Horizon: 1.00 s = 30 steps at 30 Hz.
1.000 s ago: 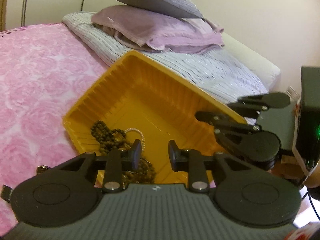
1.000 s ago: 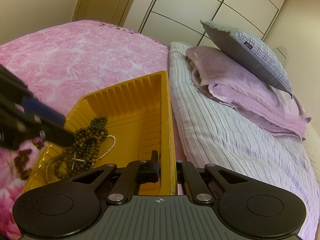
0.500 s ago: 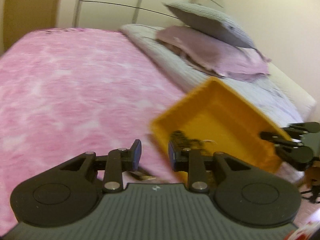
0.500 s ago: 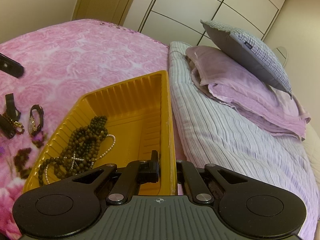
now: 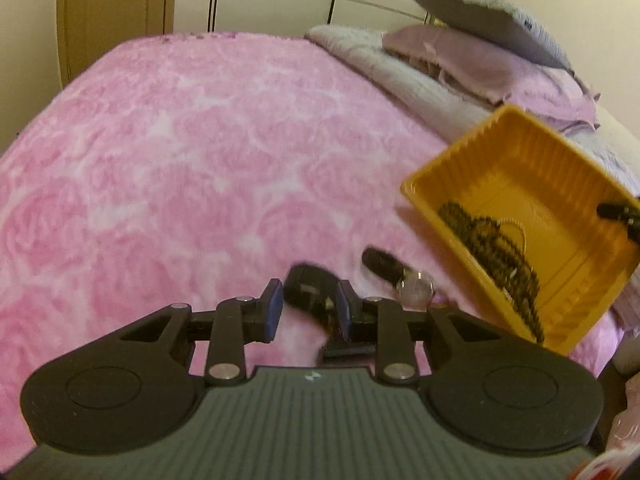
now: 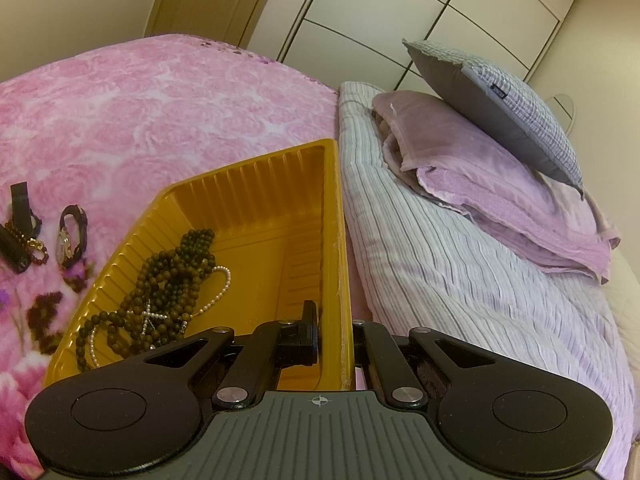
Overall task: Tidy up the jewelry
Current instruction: 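Move the left gripper back over the pile toward the black hair clip, then grasp the black hair clip with the left gripper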
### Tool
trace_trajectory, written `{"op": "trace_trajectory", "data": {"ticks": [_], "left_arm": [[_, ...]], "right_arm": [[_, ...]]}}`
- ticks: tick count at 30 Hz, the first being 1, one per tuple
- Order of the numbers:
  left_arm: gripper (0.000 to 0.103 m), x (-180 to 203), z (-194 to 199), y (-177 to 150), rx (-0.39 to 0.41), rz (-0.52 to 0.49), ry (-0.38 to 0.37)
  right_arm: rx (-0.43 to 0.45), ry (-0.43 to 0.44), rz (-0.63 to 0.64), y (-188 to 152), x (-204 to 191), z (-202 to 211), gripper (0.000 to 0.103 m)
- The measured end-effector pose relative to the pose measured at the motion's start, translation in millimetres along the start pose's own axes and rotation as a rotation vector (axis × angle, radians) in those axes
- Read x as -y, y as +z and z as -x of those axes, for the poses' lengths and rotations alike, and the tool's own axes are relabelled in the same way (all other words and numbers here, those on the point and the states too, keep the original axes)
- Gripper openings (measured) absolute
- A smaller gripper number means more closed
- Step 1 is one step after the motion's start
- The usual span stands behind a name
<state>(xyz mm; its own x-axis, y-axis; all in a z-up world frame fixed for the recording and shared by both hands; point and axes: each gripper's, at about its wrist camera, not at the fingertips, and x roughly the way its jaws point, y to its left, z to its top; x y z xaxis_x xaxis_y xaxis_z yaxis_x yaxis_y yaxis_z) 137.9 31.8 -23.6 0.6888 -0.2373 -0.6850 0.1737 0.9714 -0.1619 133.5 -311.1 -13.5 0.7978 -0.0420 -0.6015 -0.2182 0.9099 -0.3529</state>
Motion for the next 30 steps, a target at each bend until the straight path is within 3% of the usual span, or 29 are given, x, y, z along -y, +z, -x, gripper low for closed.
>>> {"op": "trace_trajectory", "data": {"ticks": [3, 6, 11, 18, 22, 30], "left_arm": [[0.025, 5.4, -5.1, -8.9, -0.007, -0.002, -0.035], [0.037, 13.5, -11.6, -17.7, -0.041, -0.02, -0.037], [0.087, 29.3, -16.5, -33.2, -0.006, 0.018, 0.005], [0.089, 62.4, -28.2, -46.0, 0.039, 0.006, 0.085], [0.089, 78.5, -34.0, -52.4, 0.065, -0.021, 0.168], [0.085, 77.4, -42.0, -56.6, 0.06, 0.002, 0.231]], "right_arm": [[0.0, -0.001, 0.0, 0.1, 0.0, 0.0, 0.003], [-0.001, -0.002, -0.001, -0.6, -0.2, -0.7, 0.003], [-0.005, -0.005, 0.0, -2.1, -0.6, -1.8, 0.003], [-0.009, -0.003, 0.0, -3.0, 1.0, -2.7, 0.003], [-0.009, -0.003, 0.001, -3.4, 1.2, -2.8, 0.003], [-0.013, -0.004, -0.002, -3.6, 1.0, -4.4, 0.003]]}}
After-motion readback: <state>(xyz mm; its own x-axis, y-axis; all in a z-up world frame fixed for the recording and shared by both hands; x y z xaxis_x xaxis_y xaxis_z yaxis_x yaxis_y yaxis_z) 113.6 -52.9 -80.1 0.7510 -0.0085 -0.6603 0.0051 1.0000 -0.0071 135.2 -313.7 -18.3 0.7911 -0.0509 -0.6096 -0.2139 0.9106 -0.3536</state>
